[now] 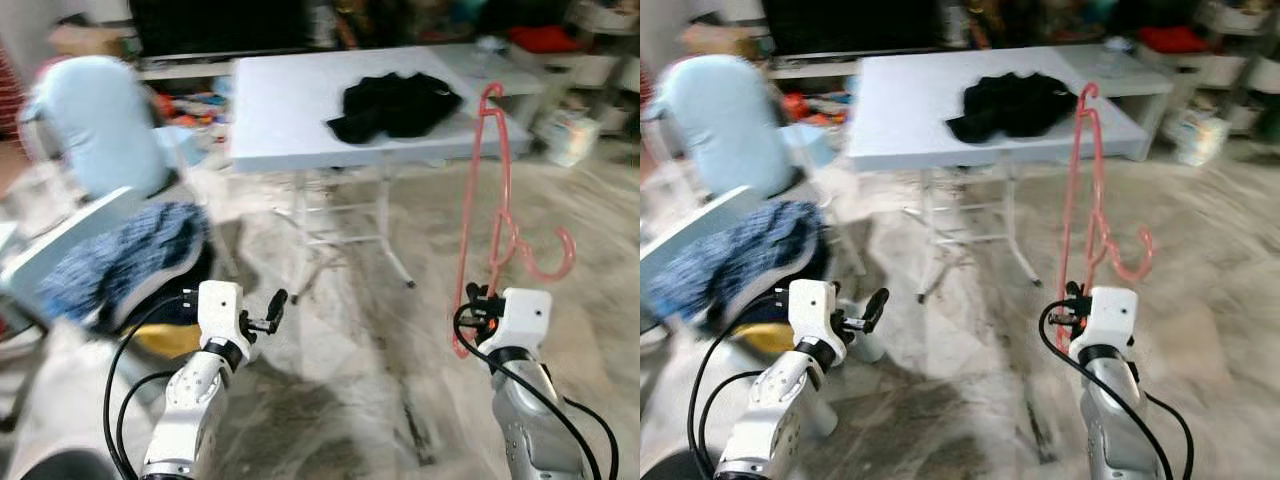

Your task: Hang hanger

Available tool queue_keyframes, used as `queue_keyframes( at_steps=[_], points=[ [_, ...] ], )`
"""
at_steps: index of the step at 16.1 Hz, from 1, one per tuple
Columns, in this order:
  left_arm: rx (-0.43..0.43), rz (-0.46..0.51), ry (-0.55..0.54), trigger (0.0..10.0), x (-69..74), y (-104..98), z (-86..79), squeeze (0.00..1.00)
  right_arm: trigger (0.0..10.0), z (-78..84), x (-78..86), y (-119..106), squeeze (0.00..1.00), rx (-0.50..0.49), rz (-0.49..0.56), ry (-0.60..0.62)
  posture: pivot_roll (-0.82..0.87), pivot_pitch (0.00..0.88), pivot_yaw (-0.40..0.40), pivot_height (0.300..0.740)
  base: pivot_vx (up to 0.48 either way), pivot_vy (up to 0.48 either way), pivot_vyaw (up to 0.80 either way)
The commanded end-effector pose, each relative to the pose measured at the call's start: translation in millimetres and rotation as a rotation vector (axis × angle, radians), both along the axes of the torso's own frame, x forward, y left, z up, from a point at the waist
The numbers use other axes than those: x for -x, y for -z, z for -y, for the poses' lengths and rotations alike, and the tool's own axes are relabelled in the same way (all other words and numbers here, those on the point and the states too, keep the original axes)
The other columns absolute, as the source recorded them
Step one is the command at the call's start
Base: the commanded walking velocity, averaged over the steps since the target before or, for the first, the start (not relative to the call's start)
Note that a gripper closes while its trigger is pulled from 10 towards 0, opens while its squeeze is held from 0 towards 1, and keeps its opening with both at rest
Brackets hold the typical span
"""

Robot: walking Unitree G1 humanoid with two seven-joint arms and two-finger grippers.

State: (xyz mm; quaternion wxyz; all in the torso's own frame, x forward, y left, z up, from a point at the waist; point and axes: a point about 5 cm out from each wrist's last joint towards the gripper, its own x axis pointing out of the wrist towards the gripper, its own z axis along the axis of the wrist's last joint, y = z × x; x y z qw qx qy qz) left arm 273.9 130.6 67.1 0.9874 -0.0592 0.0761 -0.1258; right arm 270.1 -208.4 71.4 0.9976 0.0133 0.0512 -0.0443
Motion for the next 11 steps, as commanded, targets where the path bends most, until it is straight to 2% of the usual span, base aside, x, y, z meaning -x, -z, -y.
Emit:
queue_keyframes(
  at_steps=[1, 9, 11],
  points=[
    [-0.002, 0.020, 0.008, 10.0, -2.1, -5.5, 0.5, 0.00, 10.0, 1.9, -2.2, -1.9, 0.00, 0.004, 0.003, 0.008, -0.04, 0.000, 0.001, 0.740, 0.266, 0.000, -0.80],
    [0.009, 0.011, 0.025, 10.0, -1.7, -4.6, 0.7, 0.00, 10.0, 3.6, -4.5, -1.1, 0.00, 0.019, -0.004, 0.008, -0.04, 0.000, 0.001, 0.740, 0.318, 0.000, -0.77],
    [0.008, 0.007, 0.026, 10.0, -1.5, -4.1, 0.1, 0.00, 10.0, 4.5, -5.7, -1.3, 0.00, 0.017, -0.005, 0.015, -0.04, 0.000, 0.006, 0.740, 0.343, 0.000, -0.21]
  ],
)
